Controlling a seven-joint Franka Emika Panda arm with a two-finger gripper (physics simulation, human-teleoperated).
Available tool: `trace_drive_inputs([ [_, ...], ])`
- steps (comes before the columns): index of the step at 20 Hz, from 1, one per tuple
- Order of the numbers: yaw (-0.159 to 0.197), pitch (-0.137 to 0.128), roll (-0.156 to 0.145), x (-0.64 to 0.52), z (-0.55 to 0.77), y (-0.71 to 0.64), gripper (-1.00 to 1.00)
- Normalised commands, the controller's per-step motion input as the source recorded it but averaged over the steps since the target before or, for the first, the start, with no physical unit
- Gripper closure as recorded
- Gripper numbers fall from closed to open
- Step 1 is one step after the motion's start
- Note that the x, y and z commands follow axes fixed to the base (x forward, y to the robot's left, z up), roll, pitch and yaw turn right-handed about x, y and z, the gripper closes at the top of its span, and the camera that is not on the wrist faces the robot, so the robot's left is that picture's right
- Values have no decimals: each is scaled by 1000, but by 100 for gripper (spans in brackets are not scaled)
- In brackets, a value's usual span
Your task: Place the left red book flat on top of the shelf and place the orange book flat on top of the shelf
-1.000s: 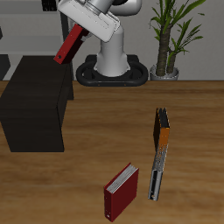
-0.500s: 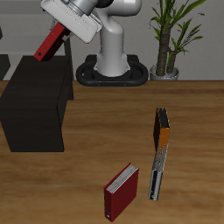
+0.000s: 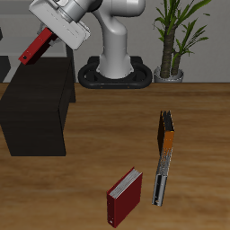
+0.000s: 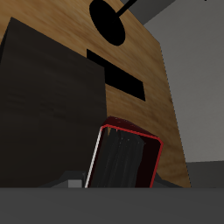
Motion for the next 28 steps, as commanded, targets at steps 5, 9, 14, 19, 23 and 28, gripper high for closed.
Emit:
trace_drive_inputs([
  [5,-5,19,-48,58,-185,-269,100],
  [9,-40,87,29,175,-352,41,100],
  [14,10,56,67,106,-260,382,-100],
  [19,-34,58,32,125,-171,303,-100],
  [23,-5,33,106,107,-125,490,-100],
  [28,-12,10,91,114,-14,615,-100],
])
